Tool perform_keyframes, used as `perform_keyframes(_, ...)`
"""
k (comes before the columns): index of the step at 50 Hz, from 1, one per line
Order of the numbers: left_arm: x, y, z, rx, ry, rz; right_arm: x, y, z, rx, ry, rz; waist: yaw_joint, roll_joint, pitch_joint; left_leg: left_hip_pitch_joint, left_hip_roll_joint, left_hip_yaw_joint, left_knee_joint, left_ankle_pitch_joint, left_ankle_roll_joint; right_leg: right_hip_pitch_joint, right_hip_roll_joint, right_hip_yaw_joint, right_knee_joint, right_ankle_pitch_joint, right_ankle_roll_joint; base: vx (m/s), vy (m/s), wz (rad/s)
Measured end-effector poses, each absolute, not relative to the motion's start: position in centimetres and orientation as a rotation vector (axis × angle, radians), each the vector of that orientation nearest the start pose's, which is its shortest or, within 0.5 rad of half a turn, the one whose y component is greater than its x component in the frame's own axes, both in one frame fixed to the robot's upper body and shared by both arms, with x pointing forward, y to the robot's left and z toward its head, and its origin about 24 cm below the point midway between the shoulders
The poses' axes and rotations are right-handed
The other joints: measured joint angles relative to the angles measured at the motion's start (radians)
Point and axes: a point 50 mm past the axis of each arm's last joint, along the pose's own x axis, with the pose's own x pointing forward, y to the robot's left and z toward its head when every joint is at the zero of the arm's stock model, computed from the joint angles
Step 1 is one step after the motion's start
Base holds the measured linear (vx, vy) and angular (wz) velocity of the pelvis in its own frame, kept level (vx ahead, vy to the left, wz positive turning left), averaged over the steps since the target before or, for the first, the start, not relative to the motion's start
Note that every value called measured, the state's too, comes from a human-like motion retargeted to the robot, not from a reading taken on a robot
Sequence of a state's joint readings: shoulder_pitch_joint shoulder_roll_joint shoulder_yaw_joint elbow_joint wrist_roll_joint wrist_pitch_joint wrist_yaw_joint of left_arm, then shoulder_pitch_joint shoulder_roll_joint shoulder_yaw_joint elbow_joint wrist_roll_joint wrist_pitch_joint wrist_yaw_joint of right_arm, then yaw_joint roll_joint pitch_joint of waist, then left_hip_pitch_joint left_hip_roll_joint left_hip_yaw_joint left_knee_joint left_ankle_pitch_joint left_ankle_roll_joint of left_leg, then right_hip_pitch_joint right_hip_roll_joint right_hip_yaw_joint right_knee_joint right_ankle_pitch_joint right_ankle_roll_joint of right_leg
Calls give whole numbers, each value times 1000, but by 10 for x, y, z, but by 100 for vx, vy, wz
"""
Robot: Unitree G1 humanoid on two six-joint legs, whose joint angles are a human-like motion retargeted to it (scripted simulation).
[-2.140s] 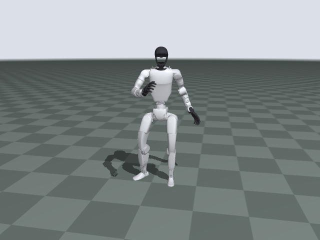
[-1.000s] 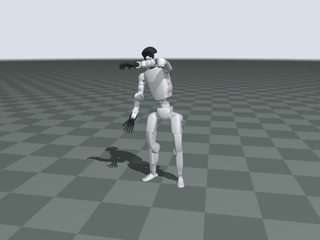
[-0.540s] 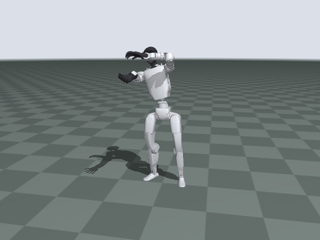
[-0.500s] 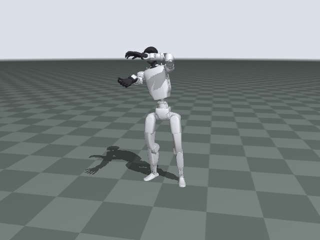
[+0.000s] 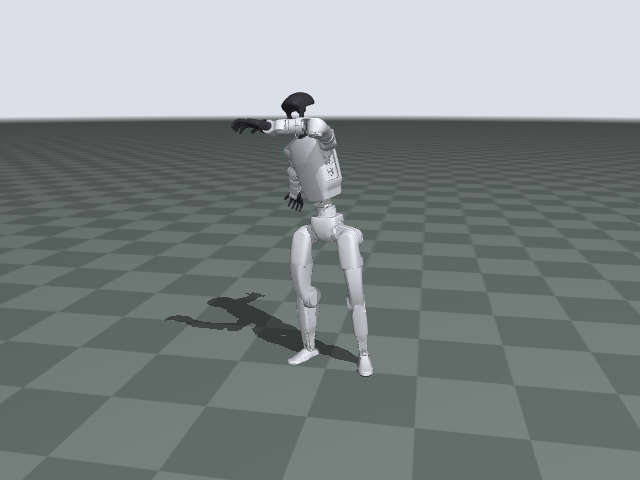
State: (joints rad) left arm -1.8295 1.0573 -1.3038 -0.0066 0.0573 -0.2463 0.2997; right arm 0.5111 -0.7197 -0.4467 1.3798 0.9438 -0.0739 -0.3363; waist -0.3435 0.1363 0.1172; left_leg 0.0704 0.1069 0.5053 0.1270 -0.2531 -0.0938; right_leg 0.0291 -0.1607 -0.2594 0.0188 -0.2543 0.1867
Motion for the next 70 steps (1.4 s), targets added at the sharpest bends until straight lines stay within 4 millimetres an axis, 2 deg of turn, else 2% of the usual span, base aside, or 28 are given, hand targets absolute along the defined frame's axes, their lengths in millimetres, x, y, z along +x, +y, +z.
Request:
perform_keyframes(3,266,56,387,1561,-1435,-403,-208,-435,27,-107,1080,-2070,-9,-10,23,-11,0,4,2,6,-6,-8,0,0,-7,8,0,0,0,0)
perform_keyframes(5,265,56,391,1580,-1441,-393,-231,-431,47,-158,1098,-2180,-11,-11,36,-18,0,1,2,9,-8,-11,0,-5,-12,11,-1,0,0,0)
perform_keyframes(7,264,54,394,1573,-1452,-383,-241,-426,53,-164,1089,-2243,-9,-8,45,-25,-2,-9,0,12,-9,-10,-1,-17,-18,14,-1,-4,1,26)
perform_keyframes(9,265,52,395,1553,-1462,-380,-242,-421,46,-128,1070,-2259,-6,-3,48,-32,-4,-26,-3,13,-9,-6,-2,-34,-22,15,-2,-3,2,42)
perform_keyframes(11,265,47,395,1524,-1474,-379,-233,-415,28,-61,1068,-2228,1,4,46,-37,-7,-48,-6,14,-10,2,-4,-55,-24,12,-3,-1,2,54)
perform_keyframes(15,268,28,392,1466,-1498,-399,-186,-397,-34,83,1149,-2023,53,25,24,-45,-12,-96,-5,15,-15,20,-9,-97,-19,0,-19,0,2,58)
perform_keyframes(17,269,16,388,1438,-1495,-429,-140,-385,-69,113,1207,-1828,93,32,2,-46,-13,-114,1,13,-19,29,-12,-111,-11,-10,-35,1,1,44)
perform_keyframes(20,273,4,376,1392,-1464,-487,-42,-360,-114,123,1222,-1522,153,34,-41,-44,-12,-131,13,10,-25,41,-15,-119,3,-24,-66,1,0,26)
perform_keyframes(22,274,0,370,1376,-1440,-507,46,-335,-128,200,1140,-1389,188,34,-61,-41,-9,-136,23,7,-28,49,-14,-119,8,-30,-89,0,0,0)
perform_keyframes(24,277,1,364,1376,-1404,-519,143,-303,-119,351,1012,-1299,211,35,-81,-36,-5,-139,31,4,-33,57,-11,-116,13,-35,-108,0,0,0)
perform_keyframes(26,277,3,361,1382,-1377,-531,236,-266,-83,529,857,-1197,231,38,-98,-29,-1,-141,37,1,-35,66,-8,-116,17,-38,-120,0,0,0)
perform_keyframes(28,275,1,360,1388,-1374,-546,316,-227,-25,645,670,-1045,257,41,-111,-25,1,-145,38,-1,-32,74,-5,-119,19,-38,-128,0,0,0)
perform_keyframes(29,273,-1,360,1386,-1378,-554,346,-207,9,661,575,-961,269,41,-117,-23,1,-148,38,-1,-27,78,-4,-122,18,-37,-129,1,-1,21)
perform_keyframes(30,271,-2,360,1383,-1381,-564,371,-187,45,662,481,-878,280,40,-123,-22,1,-152,37,-1,-23,82,-4,-126,17,-36,-131,2,-1,27)
perform_keyframes(32,268,-5,361,1362,-1389,-578,401,-149,109,611,310,-726,295,34,-137,-22,-2,-164,33,0,-14,89,-5,-140,13,-34,-132,2,-1,35)
perform_keyframes(35,267,-5,365,1312,-1391,-579,416,-105,185,555,125,-567,303,27,-157,-26,-7,-185,28,3,-12,100,-7,-164,7,-32,-133,3,-1,40)
perform_keyframes(37,268,-1,367,1272,-1373,-574,417,-87,211,561,82,-525,300,24,-177,-29,-8,-197,27,6,-21,106,-6,-177,5,-33,-138,4,-1,34)
perform_keyframes(41,270,8,375,1227,-1357,-539,414,-69,236,663,88,-538,295,21,-196,-34,-6,-208,32,8,-40,112,-4,-187,2,-37,-148,2,0,11)
perform_keyframes(43,271,12,380,1232,-1362,-512,413,-65,238,703,103,-545,293,19,-192,-33,-4,-205,38,5,-44,114,-3,-182,2,-39,-152,0,0,0)
perform_keyframes(45,272,17,383,1238,-1357,-488,413,-63,228,732,132,-547,288,18,-189,-29,-1,-196,42,2,-44,113,-2,-172,4,-40,-154,2,-1,-25)
perform_keyframes(50,276,26,385,1269,-1340,-448,406,-76,153,734,265,-558,263,18,-171,-15,3,-162,42,-6,-25,100,-2,-136,16,-43,-148,0,-1,-36)
perform_keyframes(54,278,30,384,1300,-1349,-430,375,-115,52,549,430,-659,228,17,-148,-1,3,-133,32,-10,-10,87,-4,-109,25,-44,-134,0,1,-36)
perform_keyframes(56,278,32,383,1313,-1355,-423,342,-145,-4,417,548,-722,206,18,-136,3,2,-119,26,-11,-6,79,-4,-98,26,-44,-124,0,1,-32)
perform_keyframes(59,280,36,380,1331,-1353,-416,269,-200,-78,261,762,-808,172,21,-121,5,0,-102,18,-12,-4,67,-5,-84,27,-42,-108,0,2,-29)
perform_keyframes(62,282,41,380,1368,-1342,-408,179,-265,-121,199,960,-896,132,25,-95,4,-2,-87,13,-13,-4,55,-7,-74,24,-39,-88,0,2,-25)
perform_keyframes(65,286,48,381,1414,-1327,-390,86,-332,-126,153,1081,-1070,86,26,-65,3,-4,-74,9,-13,-6,46,-9,-65,21,-35,-67,1,2,-22)
perform_keyframes(67,288,54,382,1450,-1318,-367,29,-373,-110,118,1097,-1261,49,23,-42,3,-5,-66,8,-13,-8,41,-9,-60,18,-32,-56,0,2,-21)
perform_keyframes(70,294,67,382,1507,-1288,-330,-46,-422,-68,93,1031,-1581,-7,15,-9,5,-6,-55,6,-11,-13,36,-10,-51,16,-27,-45,0,2,-21)
